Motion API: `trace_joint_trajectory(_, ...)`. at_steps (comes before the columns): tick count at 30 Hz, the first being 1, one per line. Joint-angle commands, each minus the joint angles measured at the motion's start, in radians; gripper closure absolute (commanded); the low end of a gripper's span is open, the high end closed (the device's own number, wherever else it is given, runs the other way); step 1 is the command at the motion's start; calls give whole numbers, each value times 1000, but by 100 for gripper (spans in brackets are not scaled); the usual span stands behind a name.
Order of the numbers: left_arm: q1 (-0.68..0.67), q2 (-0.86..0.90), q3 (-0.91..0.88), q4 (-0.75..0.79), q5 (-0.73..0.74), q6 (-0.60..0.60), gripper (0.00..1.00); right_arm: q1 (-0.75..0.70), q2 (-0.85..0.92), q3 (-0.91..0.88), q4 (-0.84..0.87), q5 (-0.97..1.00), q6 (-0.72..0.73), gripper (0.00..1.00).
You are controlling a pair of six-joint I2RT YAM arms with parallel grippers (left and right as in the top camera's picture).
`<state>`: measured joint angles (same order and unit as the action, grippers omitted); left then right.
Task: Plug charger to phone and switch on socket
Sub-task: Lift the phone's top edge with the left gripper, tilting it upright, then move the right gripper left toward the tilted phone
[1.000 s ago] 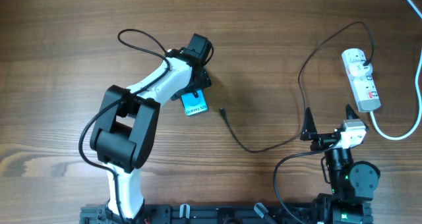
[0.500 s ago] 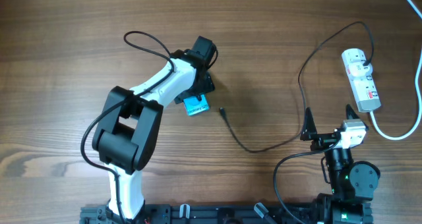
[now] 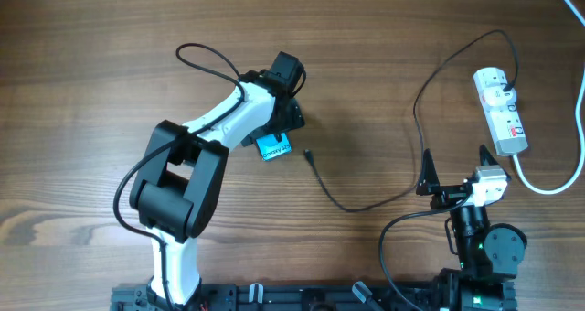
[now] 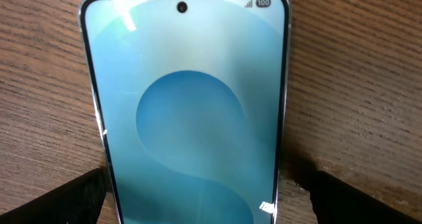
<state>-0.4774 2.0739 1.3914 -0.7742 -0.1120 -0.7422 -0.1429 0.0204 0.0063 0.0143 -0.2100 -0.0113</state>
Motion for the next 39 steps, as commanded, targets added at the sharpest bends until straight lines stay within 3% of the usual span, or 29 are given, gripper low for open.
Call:
trace_joint_trajectory(1,29,102,-72,-11,86,-58,0,0,-3,-1,3,-16,14,0)
trace_joint_trajectory(33,13,102,-76,16,77,-51,1,0,-3,-1,3,-17,14,0)
trace_joint_trajectory(37,19,102,-76,19,78,-51,9,0,-3,-1,3,-16,14,0)
trace_joint_trajectory(39,26,102,-76,30,77,-51,9,0,-3,-1,4,-19,16,0)
